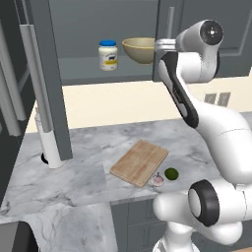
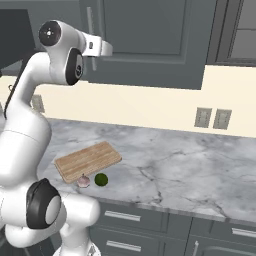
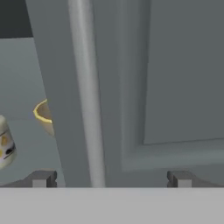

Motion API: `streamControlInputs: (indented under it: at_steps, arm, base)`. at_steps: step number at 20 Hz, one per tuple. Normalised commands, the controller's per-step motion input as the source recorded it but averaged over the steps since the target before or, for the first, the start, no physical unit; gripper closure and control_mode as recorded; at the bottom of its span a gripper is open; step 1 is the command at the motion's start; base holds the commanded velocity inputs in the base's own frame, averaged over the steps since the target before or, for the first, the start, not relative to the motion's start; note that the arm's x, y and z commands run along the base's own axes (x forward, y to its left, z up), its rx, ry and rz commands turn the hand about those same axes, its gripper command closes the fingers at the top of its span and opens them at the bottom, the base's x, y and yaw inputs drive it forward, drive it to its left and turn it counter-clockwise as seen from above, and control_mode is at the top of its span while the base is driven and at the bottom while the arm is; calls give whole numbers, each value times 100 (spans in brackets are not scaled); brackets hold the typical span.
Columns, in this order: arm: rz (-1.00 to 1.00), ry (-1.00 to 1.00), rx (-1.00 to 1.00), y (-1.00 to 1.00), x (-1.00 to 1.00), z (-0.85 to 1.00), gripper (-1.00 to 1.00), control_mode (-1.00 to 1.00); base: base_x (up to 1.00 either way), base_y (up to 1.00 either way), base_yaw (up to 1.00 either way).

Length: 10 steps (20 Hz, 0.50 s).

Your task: Open the cabinet. Place the bowl and condiment on the counter. Then place the lime and garlic on the cutting board.

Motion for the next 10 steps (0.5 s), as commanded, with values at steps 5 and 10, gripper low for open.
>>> streamControlInputs:
  at_steps: [5,10]
  arm:
    - [0,0,-1,-2,48,0,-100,-100]
    - [0,0,0,-9,56,-1,-100,-100]
  base:
    - [0,0,0]
    - [0,0,0]
